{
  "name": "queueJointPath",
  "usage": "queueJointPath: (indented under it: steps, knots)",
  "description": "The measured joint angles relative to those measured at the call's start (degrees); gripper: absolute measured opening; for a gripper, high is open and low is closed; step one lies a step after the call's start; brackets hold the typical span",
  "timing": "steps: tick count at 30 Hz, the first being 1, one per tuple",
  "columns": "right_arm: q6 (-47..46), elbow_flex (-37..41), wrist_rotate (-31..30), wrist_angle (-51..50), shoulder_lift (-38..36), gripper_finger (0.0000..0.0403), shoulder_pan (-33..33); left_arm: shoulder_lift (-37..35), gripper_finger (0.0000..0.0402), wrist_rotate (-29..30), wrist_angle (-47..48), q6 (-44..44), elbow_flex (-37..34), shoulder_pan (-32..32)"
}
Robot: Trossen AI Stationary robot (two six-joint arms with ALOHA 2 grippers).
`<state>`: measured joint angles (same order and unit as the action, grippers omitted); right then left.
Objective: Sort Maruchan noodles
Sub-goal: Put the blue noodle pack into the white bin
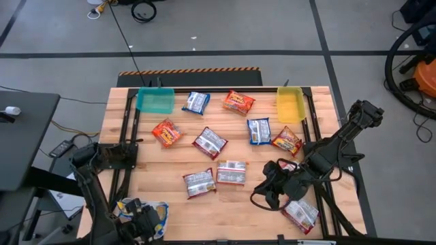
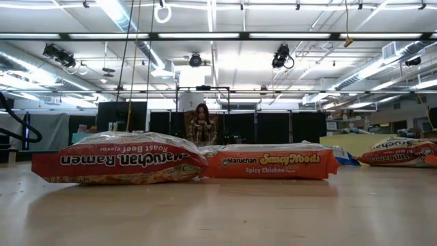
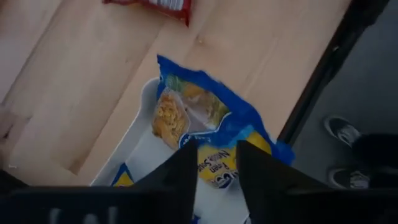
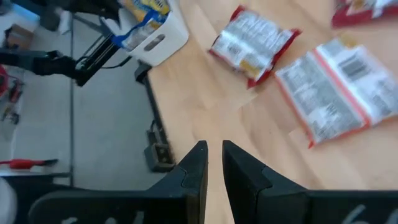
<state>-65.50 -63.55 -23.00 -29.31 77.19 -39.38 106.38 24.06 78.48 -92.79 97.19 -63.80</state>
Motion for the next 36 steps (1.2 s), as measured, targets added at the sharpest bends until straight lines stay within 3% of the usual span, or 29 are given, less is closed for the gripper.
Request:
queueJointPath:
  steps: [6, 12, 16, 20, 30, 36]
  knots:
    - [7.22, 0.00, -1.11, -0.86, 0.00, 0.0052, 6.00, -6.94, 0.0166, 8.51, 5.60, 3.77, 0.11, 4.32]
    - [19.82, 0.00, 1.06, -10.13, 0.00, 0.0040, 13.74, -8.71, 0.0170, 8.96, 2.56, 24.81, 0.11, 15.72]
    - [29.43, 0.00, -3.84, -20.16, 0.49, 0.0037, 17.10, -8.71, 0.0170, 9.49, -5.34, 38.62, 0.11, 22.77]
    - [33.89, 2.61, -9.64, -28.92, 1.20, 0.0056, 20.10, -8.71, 0.0170, 9.46, -12.38, 48.28, 0.11, 25.88]
    - [50.49, 19.42, -6.32, -14.57, 1.49, 0.0178, 27.33, -8.67, 0.0170, 10.83, -10.24, 49.76, -0.11, 32.61]
    - [55.60, 25.78, -8.88, -12.58, 1.46, 0.0199, 28.48, -8.67, 0.0170, 9.24, -8.88, 48.24, -0.11, 34.76]
